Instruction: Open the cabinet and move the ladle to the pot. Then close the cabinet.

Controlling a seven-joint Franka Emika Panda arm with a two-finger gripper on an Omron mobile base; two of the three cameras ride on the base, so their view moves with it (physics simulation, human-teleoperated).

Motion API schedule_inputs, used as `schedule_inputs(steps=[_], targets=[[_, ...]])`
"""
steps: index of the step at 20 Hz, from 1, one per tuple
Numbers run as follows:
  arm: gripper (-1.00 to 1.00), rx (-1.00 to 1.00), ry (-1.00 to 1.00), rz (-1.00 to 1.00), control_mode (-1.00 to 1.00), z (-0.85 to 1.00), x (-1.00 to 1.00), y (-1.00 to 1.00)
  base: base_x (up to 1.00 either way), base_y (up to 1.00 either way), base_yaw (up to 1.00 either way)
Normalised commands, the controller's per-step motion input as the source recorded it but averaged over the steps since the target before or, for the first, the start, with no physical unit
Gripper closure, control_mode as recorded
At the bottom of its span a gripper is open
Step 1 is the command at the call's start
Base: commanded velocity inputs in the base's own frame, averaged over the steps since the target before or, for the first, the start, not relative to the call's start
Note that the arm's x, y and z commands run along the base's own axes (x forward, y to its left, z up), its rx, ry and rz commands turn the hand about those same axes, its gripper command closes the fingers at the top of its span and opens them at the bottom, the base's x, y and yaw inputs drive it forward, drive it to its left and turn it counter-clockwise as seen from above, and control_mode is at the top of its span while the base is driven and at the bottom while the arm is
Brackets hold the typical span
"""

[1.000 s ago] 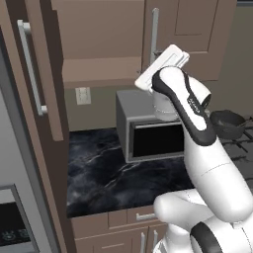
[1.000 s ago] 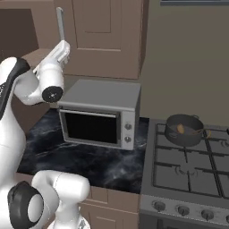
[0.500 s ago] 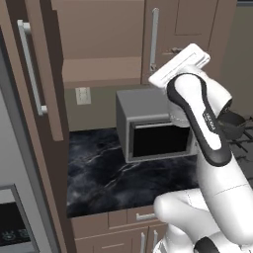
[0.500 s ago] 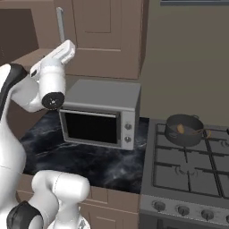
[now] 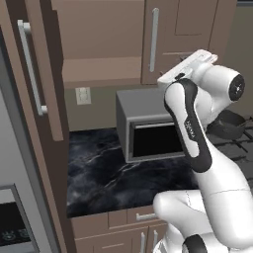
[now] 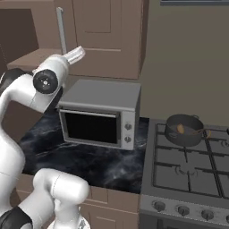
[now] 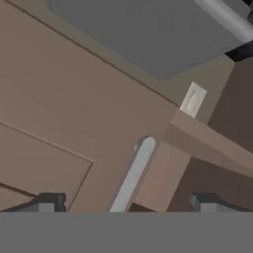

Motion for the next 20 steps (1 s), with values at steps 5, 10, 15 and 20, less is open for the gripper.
schedule_inputs(steps=[5,10,15,20], targets=[[-1.0,-0.1,0.11,-0.02,-1.0,-0.13,-0.53,-0.34,0.0,0.0,0.0],[-1.0,-0.09,0.0,0.0,-1.0,-0.03,-0.88,-0.07,0.0,0.0,0.0],[-1.0,-0.04,0.0,0.0,-1.0,-0.1,-0.96,0.11,0.0,0.0,0.0],[-1.0,-0.08,-0.08,0.02,-1.0,-0.04,-0.85,0.38,0.0,0.0,0.0]])
